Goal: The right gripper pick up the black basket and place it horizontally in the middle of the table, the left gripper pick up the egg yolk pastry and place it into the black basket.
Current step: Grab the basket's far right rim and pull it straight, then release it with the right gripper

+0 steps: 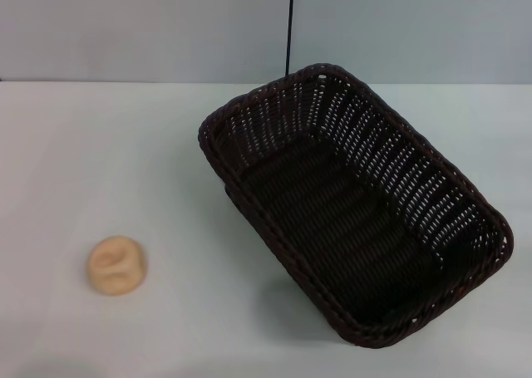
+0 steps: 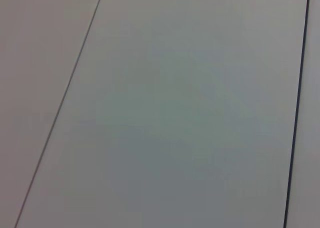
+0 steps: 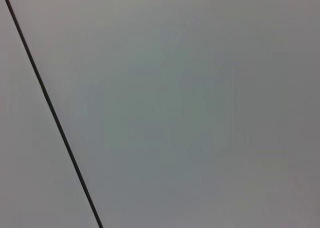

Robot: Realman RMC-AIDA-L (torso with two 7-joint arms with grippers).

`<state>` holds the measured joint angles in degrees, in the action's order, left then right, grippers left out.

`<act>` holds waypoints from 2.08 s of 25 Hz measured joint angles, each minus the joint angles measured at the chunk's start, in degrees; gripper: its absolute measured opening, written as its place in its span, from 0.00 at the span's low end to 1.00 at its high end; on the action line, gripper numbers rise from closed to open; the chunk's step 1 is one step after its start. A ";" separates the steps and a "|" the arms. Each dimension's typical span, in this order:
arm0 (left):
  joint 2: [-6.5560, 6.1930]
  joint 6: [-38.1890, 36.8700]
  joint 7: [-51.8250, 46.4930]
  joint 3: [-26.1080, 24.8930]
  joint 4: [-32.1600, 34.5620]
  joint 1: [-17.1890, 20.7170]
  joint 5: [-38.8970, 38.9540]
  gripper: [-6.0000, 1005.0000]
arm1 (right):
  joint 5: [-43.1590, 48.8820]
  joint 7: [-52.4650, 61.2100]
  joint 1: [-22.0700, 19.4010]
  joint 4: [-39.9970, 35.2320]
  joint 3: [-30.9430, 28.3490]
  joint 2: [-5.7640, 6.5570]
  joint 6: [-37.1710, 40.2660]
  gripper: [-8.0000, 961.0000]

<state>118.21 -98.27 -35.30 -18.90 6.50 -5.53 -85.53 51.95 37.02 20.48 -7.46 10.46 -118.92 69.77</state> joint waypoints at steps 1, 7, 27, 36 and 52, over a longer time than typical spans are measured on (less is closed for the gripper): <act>0.00 0.00 0.04 0.05 0.00 0.04 -0.01 0.67 | 0.00 -0.03 0.05 0.00 0.00 0.00 -0.01 0.59; 0.00 -0.21 0.26 0.24 0.00 0.07 -0.29 0.67 | 0.00 -0.21 0.37 -0.01 0.00 0.05 -0.29 0.59; -0.18 -0.61 -0.42 0.02 0.00 0.34 -0.07 0.66 | 38.56 50.06 -1.88 -36.43 9.75 1.87 10.11 0.59; -0.08 -0.61 -0.47 0.00 -0.38 0.42 -0.07 0.67 | 65.95 76.56 7.85 -56.63 9.74 6.41 26.88 0.59; 0.06 -0.28 -0.10 0.20 -1.12 -0.18 -0.25 0.67 | 91.45 91.65 24.26 -56.62 26.30 9.71 39.25 0.59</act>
<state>118.28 -98.55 -35.40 -18.69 5.38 -5.70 -85.78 143.40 128.67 44.73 -64.08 36.76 -109.20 109.02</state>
